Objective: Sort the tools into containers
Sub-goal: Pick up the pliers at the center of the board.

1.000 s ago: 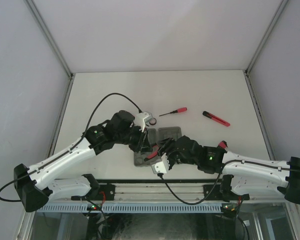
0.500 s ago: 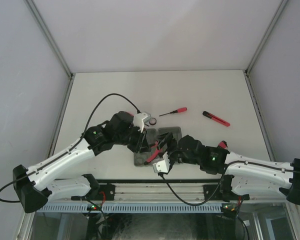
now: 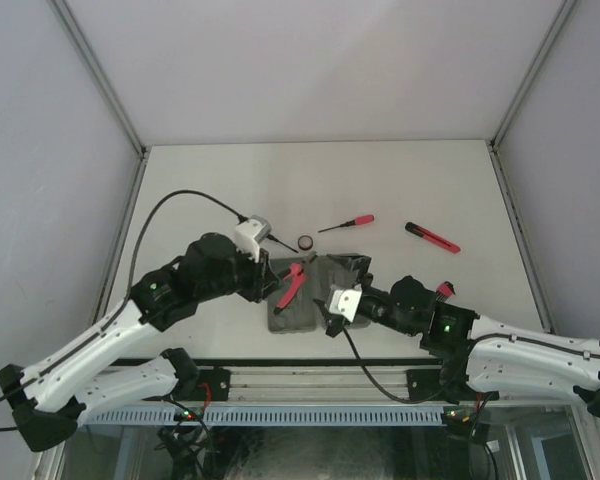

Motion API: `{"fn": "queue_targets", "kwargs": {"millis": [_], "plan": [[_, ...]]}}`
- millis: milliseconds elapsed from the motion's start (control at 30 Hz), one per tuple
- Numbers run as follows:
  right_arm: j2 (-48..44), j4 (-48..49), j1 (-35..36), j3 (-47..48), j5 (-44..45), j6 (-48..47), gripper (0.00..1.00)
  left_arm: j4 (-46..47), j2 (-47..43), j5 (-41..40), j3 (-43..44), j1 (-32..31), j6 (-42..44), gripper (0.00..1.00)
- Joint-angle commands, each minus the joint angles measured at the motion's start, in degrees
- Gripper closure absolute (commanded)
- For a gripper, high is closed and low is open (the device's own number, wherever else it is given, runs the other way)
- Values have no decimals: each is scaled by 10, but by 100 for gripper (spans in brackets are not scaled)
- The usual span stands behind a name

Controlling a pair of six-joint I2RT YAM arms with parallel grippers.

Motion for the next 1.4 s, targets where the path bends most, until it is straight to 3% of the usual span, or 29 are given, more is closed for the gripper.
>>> {"fn": "queue_targets", "kwargs": {"millis": [0, 167, 267, 367, 600, 933, 1367], "plan": [[-17, 110, 3, 0, 77, 172, 0, 88, -83, -102, -24, 3, -26, 100], [-12, 115, 3, 4, 123, 352, 0, 114, -128, -158, -40, 3, -31, 100], [-1, 64, 2, 25, 171, 481, 0, 133, -148, -177, -54, 3, -35, 100], [9, 13, -1, 42, 193, 565, 0, 145, -165, -196, -68, 3, -37, 100], [29, -8, -17, 43, 192, 712, 0, 153, -187, -232, -77, 3, -33, 100], [-13, -36, -153, 41, 10, 744, 0, 156, -215, -235, -82, 4, -21, 100], [-14, -21, -180, 23, 15, 833, 0, 150, -234, -247, -94, 4, -27, 100]]}}
